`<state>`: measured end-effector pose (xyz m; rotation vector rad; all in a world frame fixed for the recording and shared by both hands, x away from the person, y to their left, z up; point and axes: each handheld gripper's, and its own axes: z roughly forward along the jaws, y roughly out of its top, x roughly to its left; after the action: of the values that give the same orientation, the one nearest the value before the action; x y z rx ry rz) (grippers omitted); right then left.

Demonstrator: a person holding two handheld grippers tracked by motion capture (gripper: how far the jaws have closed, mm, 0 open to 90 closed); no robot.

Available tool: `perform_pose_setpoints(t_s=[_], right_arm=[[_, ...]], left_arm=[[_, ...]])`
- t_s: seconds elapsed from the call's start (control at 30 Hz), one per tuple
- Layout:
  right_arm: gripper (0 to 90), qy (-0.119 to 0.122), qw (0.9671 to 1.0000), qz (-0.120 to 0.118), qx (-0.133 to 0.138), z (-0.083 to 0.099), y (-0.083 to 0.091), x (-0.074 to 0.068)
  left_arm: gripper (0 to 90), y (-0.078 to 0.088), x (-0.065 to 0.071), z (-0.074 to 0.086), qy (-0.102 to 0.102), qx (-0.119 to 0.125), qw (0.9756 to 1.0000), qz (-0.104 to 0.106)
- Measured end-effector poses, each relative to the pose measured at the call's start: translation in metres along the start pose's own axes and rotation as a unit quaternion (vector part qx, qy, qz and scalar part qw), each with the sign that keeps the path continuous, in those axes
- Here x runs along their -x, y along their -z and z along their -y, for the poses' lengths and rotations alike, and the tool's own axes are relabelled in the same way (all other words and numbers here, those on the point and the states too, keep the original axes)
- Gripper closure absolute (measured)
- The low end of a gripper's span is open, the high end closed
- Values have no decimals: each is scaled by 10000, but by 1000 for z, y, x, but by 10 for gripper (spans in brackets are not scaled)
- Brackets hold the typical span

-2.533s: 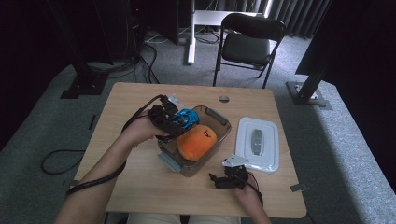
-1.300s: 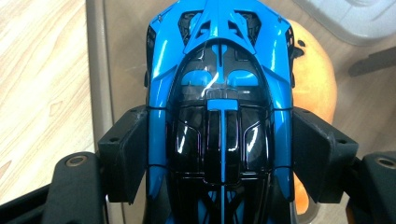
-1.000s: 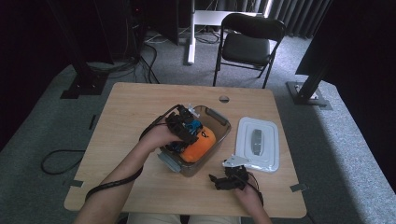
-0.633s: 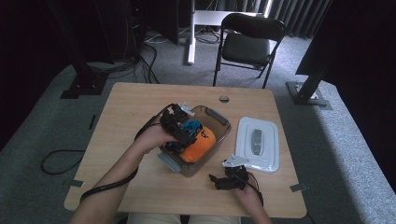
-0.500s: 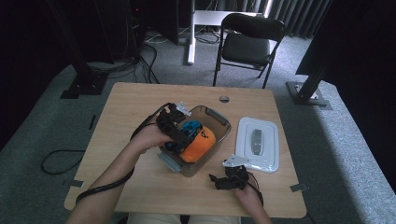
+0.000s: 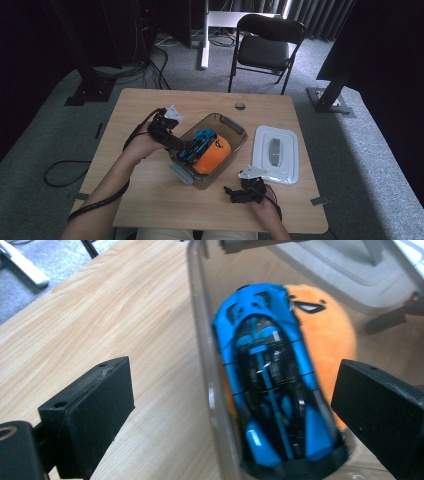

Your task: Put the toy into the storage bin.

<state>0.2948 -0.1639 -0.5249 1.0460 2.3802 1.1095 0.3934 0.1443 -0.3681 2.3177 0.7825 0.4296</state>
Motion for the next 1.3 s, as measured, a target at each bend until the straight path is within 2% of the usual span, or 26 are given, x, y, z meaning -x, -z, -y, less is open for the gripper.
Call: perform_pose_setpoints(t_s=[0.07,0.17,0.2,0.37,0.47,0.6,0.73,0.8,0.9,1.03,1.13,1.3], right_arm=[[128,-16,10000,-4,-7,0,0,0],[128,-21,10000,-3,0,0,0,0],[128,-21,10000,-2,6,0,0,0],[128,-7,10000,-2,27,0,0,0],[128,10,10000,12,15,-1,0,0],[128,-37,9999,14,94,-2,3,1],[128,-47,9996,156,219,-5,7,4],[128,-156,9992,287,243,-8,9,8],[134,-266,9986,363,275,-12,10,11],[134,-244,9984,451,247,-16,8,12],[134,-253,9981,505,227,-19,5,13],[133,-382,9975,544,249,-22,3,18]], left_arm=[[40,-2,-5,5,31,27,9999,-95],[40,-3,-14,14,215,151,9996,-107],[40,-3,-19,18,335,203,9992,-84],[40,-9,-35,31,680,286,9972,-106],[40,-13,-44,38,775,306,9964,-174],[40,-24,-57,51,1004,309,9942,-224],[40,-40,-66,64,1171,231,9925,-279],[40,-49,-66,69,1138,152,9930,-273],[40,-59,-67,72,1204,106,9924,-221],[40,-75,-65,75,1102,-26,9936,-254],[40,-82,-63,75,1097,-69,9937,-236],[40,-94,-56,75,1073,-85,9940,-205]])
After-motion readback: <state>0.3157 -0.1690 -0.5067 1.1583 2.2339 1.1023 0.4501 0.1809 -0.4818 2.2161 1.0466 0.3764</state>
